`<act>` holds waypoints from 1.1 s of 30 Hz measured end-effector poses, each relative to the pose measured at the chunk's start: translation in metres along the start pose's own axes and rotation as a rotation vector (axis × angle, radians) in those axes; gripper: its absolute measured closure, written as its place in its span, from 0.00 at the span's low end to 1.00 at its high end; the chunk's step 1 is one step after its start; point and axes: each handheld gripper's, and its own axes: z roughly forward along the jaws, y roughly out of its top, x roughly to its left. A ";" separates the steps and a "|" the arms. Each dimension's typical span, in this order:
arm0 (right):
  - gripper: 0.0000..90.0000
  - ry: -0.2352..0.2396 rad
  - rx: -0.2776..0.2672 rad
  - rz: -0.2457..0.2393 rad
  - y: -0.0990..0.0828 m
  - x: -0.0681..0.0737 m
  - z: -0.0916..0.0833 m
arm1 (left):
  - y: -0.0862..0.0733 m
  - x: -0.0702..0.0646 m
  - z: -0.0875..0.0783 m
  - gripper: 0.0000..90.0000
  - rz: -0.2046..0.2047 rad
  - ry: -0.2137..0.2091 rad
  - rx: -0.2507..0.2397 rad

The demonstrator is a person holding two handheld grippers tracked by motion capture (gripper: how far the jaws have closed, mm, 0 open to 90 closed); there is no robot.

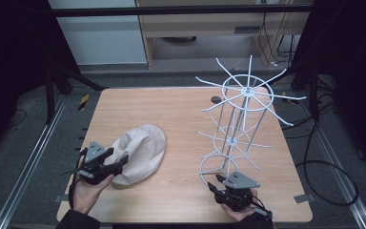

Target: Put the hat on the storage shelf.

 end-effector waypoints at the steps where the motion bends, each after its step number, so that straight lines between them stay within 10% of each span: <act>1: 0.63 -0.016 0.002 0.012 -0.002 -0.004 -0.005 | 0.009 -0.002 0.012 0.39 0.004 -0.002 0.016; 9: 0.62 -0.036 0.000 0.040 -0.008 -0.015 -0.014 | 0.025 -0.006 0.058 0.45 0.031 0.057 0.137; 18: 0.62 -0.037 0.009 0.026 -0.008 -0.014 -0.012 | 0.024 -0.001 0.066 0.95 0.014 0.023 0.181; 27: 0.62 -0.042 0.007 0.035 -0.008 -0.016 -0.013 | 0.014 -0.007 0.043 0.97 0.116 -0.158 0.033; 33: 0.62 -0.049 0.008 0.034 -0.008 -0.017 -0.012 | 0.003 -0.008 0.034 0.90 0.124 -0.270 0.050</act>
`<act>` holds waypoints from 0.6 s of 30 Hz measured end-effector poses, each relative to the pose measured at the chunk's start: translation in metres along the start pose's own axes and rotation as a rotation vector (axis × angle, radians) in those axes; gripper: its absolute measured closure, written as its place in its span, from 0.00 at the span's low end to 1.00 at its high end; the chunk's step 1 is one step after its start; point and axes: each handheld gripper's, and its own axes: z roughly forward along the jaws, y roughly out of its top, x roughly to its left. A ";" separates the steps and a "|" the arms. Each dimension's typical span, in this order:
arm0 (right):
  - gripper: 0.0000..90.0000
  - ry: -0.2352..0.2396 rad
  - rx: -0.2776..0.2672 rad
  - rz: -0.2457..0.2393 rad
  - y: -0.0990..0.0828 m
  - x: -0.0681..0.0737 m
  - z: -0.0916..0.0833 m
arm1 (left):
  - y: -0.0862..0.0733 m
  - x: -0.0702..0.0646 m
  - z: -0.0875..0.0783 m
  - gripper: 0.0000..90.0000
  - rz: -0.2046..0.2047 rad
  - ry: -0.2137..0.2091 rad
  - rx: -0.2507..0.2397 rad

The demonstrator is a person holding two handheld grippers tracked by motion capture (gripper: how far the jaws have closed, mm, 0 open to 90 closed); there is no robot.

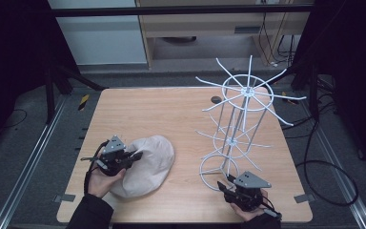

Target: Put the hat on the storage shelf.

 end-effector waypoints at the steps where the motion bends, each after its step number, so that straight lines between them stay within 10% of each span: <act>1: 0.62 0.000 0.000 0.000 0.000 0.000 0.000 | -0.001 0.000 0.000 0.90 -0.007 -0.005 0.005; 8: 0.62 0.009 -0.011 -0.011 0.001 0.004 0.000 | -0.003 -0.010 -0.031 0.51 -0.046 0.107 -0.025; 18: 0.63 0.074 -0.032 -0.034 0.010 0.029 0.011 | -0.055 -0.018 -0.071 0.50 -0.121 0.219 0.013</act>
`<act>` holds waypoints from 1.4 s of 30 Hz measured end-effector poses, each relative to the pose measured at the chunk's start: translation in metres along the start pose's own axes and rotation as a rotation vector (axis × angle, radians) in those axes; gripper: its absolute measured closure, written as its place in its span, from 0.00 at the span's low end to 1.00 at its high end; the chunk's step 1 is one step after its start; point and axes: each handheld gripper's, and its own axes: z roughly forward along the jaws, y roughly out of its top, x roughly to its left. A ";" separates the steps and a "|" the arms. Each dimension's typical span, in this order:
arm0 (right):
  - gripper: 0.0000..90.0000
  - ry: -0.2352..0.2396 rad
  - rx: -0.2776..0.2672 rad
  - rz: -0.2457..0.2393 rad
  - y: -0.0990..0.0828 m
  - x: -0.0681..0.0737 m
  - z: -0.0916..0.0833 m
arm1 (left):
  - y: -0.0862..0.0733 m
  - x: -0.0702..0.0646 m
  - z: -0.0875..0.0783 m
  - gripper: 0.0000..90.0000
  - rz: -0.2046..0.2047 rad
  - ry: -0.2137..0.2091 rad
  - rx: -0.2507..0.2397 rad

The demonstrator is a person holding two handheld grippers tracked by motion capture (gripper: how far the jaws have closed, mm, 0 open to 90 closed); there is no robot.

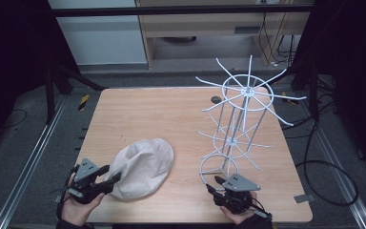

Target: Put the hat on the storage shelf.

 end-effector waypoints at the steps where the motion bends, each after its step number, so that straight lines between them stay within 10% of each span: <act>1: 0.63 0.000 0.000 0.000 0.000 0.000 0.000 | -0.005 0.001 -0.002 0.50 -0.001 0.002 0.008; 16: 0.51 0.066 -0.057 -0.065 0.055 0.066 0.097 | -0.034 0.017 0.010 0.68 -0.011 0.020 0.113; 30: 0.49 0.019 -0.054 -0.038 0.074 0.065 0.150 | -0.032 0.028 0.018 0.85 -0.033 0.005 0.130; 42: 0.95 -0.005 0.030 -0.070 0.073 0.065 0.163 | -0.026 0.037 0.026 0.89 -0.062 0.008 0.127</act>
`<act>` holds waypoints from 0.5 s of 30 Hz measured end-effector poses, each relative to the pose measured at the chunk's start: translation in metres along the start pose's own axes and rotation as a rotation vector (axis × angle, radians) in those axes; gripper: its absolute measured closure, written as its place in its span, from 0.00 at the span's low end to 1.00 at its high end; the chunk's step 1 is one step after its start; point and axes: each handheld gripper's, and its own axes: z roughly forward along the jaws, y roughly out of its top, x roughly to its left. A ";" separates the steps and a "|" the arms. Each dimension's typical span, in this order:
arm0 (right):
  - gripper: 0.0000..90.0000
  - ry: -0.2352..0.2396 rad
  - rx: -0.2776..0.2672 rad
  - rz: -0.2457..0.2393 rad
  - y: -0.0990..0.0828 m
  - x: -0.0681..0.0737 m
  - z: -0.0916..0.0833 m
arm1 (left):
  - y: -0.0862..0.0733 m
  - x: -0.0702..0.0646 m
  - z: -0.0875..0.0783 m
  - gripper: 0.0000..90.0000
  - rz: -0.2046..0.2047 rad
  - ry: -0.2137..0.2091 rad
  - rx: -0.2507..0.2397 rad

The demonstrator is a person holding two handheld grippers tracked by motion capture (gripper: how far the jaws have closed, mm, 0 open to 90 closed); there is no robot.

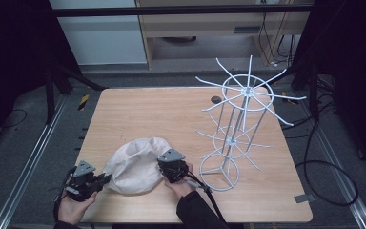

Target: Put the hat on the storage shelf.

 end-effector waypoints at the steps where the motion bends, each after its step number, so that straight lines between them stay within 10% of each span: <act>1: 0.98 0.005 0.002 -0.006 0.000 -0.001 -0.002 | 0.002 0.001 0.001 0.89 0.000 0.004 0.000; 15: 0.99 0.140 -0.010 0.009 -0.012 0.005 -0.037 | 0.056 0.013 0.046 0.92 0.004 0.080 -0.028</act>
